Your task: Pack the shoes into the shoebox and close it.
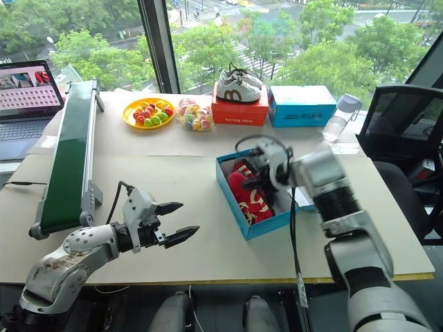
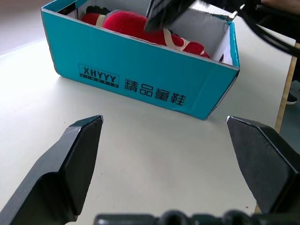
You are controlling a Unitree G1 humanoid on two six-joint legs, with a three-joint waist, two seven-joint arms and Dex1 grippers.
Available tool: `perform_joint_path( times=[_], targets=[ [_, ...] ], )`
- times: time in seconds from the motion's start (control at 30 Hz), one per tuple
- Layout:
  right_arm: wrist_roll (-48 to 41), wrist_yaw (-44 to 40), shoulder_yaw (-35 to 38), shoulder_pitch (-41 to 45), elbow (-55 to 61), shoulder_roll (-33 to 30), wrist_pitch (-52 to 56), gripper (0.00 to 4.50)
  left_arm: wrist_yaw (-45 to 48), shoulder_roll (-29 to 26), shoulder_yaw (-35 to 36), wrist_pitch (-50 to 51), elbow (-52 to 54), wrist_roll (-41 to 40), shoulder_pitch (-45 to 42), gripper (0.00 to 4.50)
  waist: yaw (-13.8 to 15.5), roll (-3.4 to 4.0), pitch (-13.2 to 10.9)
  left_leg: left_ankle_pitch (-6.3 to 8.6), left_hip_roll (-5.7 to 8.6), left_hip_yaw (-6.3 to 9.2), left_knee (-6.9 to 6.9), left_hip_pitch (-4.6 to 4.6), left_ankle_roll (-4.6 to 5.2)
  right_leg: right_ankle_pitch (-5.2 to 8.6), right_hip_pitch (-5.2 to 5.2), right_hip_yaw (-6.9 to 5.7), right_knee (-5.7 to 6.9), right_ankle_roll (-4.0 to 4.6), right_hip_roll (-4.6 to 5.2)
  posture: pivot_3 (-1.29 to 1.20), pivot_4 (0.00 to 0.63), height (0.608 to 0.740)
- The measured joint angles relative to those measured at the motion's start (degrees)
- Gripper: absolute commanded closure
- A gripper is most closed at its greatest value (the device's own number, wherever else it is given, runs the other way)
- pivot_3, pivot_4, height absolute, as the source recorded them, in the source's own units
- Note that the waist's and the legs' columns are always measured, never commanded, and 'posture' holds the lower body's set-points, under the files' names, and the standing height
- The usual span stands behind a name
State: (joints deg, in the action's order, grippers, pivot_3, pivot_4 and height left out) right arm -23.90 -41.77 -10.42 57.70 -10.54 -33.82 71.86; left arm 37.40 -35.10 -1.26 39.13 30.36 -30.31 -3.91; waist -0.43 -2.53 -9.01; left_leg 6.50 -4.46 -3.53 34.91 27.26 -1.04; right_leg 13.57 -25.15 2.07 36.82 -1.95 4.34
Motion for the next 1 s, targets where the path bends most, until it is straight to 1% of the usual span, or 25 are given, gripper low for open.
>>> perform_joint_path(
  times=[0.1, 0.2, 0.3, 0.33, 0.37, 0.4, 0.43, 0.53, 0.57, 0.6, 0.63, 0.7, 0.77, 0.8, 0.87, 0.9, 0.97, 1.0],
  targets=[
    [-6.5, -3.1, 6.2, 1.2, 8.3, -4.1, 8.6, 1.29, 0.4, 0.0, -0.1, 0.0, -0.1, 0.0, -0.7, 0.00, 0.1, 0.00, 0.0, 0.08, 0.00, 0.02, -0.10, 0.02, 0.08, 0.23, 0.01, 0.00, -0.01, -0.03, -0.03, 0.00, 0.150, 0.736],
    [-11.9, -5.3, 11.5, 0.7, 14.8, -7.8, 13.9, 1.29, 0.9, 0.0, -0.2, 0.0, -1.1, 0.0, -1.4, 0.00, 0.2, 0.00, 0.0, 0.23, 0.02, 0.02, -0.09, 0.04, 0.25, 0.34, 0.03, 0.00, -0.04, -0.06, -0.03, 0.00, 0.150, 0.736],
    [-14.1, -5.0, 17.0, -3.8, 19.4, -9.3, 17.2, 2.00, 1.3, 0.1, -1.1, 0.0, -2.2, 0.8, -2.5, 0.00, 0.4, -0.01, 0.0, 0.23, 0.03, 0.02, -0.01, 0.02, 0.25, 0.35, 0.12, 0.00, -0.07, -0.09, -0.02, 0.00, 0.150, 0.736],
    [-14.5, -4.1, 18.9, -8.9, 21.9, -10.6, 17.7, 2.38, 1.5, 0.5, -1.6, -0.1, -2.5, 0.8, -3.1, 0.00, 0.7, -0.04, 0.0, 0.23, 0.04, 0.05, 0.08, 0.01, 0.25, 0.35, 0.21, -0.03, -0.09, -0.12, 0.00, 0.00, 0.150, 0.736],
    [-14.4, -3.5, 19.2, -13.2, 23.8, -12.0, 17.7, 2.75, 1.6, 0.6, -2.0, -0.2, -2.7, 0.8, -3.4, 0.00, 1.1, -0.05, 0.0, 0.23, 0.06, 0.05, 0.15, 0.02, 0.25, 0.36, 0.23, -0.03, -0.09, -0.16, 0.04, 0.00, 0.150, 0.736],
    [-14.4, -3.0, 19.2, -17.8, 25.4, -13.4, 17.5, 2.98, 1.7, 0.7, -2.1, -0.2, -3.1, 0.9, -3.6, 0.00, 1.3, -0.04, 0.0, 0.23, 0.10, 0.04, 0.18, 0.02, 0.25, 0.37, 0.25, -0.02, -0.09, -0.20, 0.08, 0.00, 0.150, 0.736],
    [-14.3, -2.8, 19.0, -22.7, 27.2, -15.0, 17.2, 3.45, 1.9, 0.7, -2.3, -0.2, -4.2, 1.1, -3.9, 0.00, 1.3, 0.03, 0.0, 0.23, 0.13, -0.01, 0.31, 0.05, 0.25, 0.41, 0.21, 0.11, -0.08, -0.16, 0.11, 0.00, 0.150, 0.736],
    [-14.6, -3.9, 18.0, -29.8, 31.9, -20.3, 15.0, 4.42, 2.3, 0.9, -2.6, -0.5, -5.6, 1.3, -4.6, 0.00, 0.8, 0.20, 0.0, 0.22, 0.16, -0.03, 0.39, -0.02, 0.26, 0.43, 0.22, 0.26, -0.08, -0.03, 0.08, 0.00, 0.150, 0.736],
    [-14.5, -4.5, 17.8, -31.6, 33.1, -22.2, 13.9, 4.42, 2.4, 1.1, -2.7, -0.7, -5.9, 1.5, -5.0, 0.00, 0.7, 0.19, 0.0, 0.22, 0.15, -0.01, 0.40, -0.10, 0.26, 0.45, 0.27, 0.26, -0.08, -0.05, 0.06, 0.00, 0.150, 0.736],
    [-13.8, -5.5, 16.8, -34.7, 34.7, -25.6, 10.9, 4.42, 2.6, 1.6, -3.0, -1.1, -6.4, 1.8, -5.8, 0.00, 0.8, 0.21, 0.0, 0.23, 0.15, 0.00, 0.40, -0.15, 0.26, 0.48, 0.35, 0.25, -0.09, -0.06, 0.06, 0.00, 0.150, 0.736],
    [-12.6, -6.5, 14.8, -38.5, 36.0, -29.1, 8.1, 4.42, 2.7, 1.8, -3.2, -1.6, -6.6, 2.0, -6.2, 0.00, 0.9, 0.19, 0.0, 0.23, 0.14, 0.01, 0.39, -0.31, 0.25, 0.68, 0.51, 0.22, -0.11, -0.28, 0.05, 0.00, 0.150, 0.736],
    [-9.4, -7.1, 10.4, -43.7, 35.6, -32.3, 2.8, 4.42, 3.6, 2.2, -3.4, -2.4, -7.0, 2.0, -7.0, 0.00, 0.8, 0.18, 0.0, 0.27, 0.14, -0.01, 0.39, -0.56, 0.19, 0.73, 0.80, 0.23, -0.23, -0.31, 0.08, 0.00, 0.150, 0.736],
    [-7.0, -7.1, 7.2, -45.8, 34.0, -32.7, -0.9, 4.42, 4.4, 2.6, -3.5, -3.6, -7.0, 2.0, -7.3, 0.00, 0.5, 0.19, 0.0, 0.47, 0.14, -0.05, 0.39, -0.55, -0.13, 0.71, 0.80, 0.27, -0.27, -0.32, 0.10, 0.00, 0.150, 0.736],
    [-6.4, -6.6, 6.5, -45.7, 32.7, -32.2, -1.6, 4.42, 4.7, 2.7, -3.8, -4.2, -7.0, 2.2, -7.4, 0.00, 0.3, 0.19, 0.0, 0.47, 0.14, -0.06, 0.39, -0.58, -0.13, 0.70, 0.80, 0.29, -0.26, -0.34, 0.09, 0.00, 0.150, 0.736],
    [-5.1, -3.1, 7.1, -43.5, 27.1, -26.6, -1.4, 4.42, 5.9, 2.4, -4.7, -6.0, -7.0, 3.3, -7.4, 0.00, -0.1, 0.09, 0.0, 0.47, 0.11, -0.01, 0.41, -0.75, -0.13, 0.68, 0.97, 0.27, -0.29, -0.33, 0.03, 0.00, 0.150, 0.736],
    [-4.9, -1.3, 8.2, -42.1, 24.1, -22.9, -0.8, 4.42, 6.4, 2.1, -5.1, -6.5, -6.9, 3.5, -7.4, 0.00, -0.3, 0.07, 0.0, 0.47, 0.12, -0.01, 0.41, -0.79, -0.13, 0.68, 0.99, 0.30, -0.26, -0.33, 0.02, 0.00, 0.150, 0.736],
    [-4.1, 4.1, 11.7, -39.5, 17.5, -14.8, 0.2, 4.42, 7.2, 1.5, -5.7, -6.6, -6.6, 3.7, -7.4, 0.00, -0.4, 0.08, 0.0, 0.39, 0.15, 0.00, 0.41, -0.81, -0.01, 0.65, 0.98, 0.34, -0.16, -0.37, 0.01, 0.00, 0.150, 0.736],
    [-3.6, 6.4, 13.4, -38.7, 15.0, -12.1, 0.6, 4.42, 7.4, 1.4, -6.0, -6.6, -6.3, 3.7, -7.4, 0.00, -0.4, 0.08, 0.0, 0.25, 0.17, 0.02, 0.41, -0.80, 0.22, 0.66, 0.99, 0.35, -0.14, -0.38, 0.01, 0.00, 0.150, 0.736]
  ],
)
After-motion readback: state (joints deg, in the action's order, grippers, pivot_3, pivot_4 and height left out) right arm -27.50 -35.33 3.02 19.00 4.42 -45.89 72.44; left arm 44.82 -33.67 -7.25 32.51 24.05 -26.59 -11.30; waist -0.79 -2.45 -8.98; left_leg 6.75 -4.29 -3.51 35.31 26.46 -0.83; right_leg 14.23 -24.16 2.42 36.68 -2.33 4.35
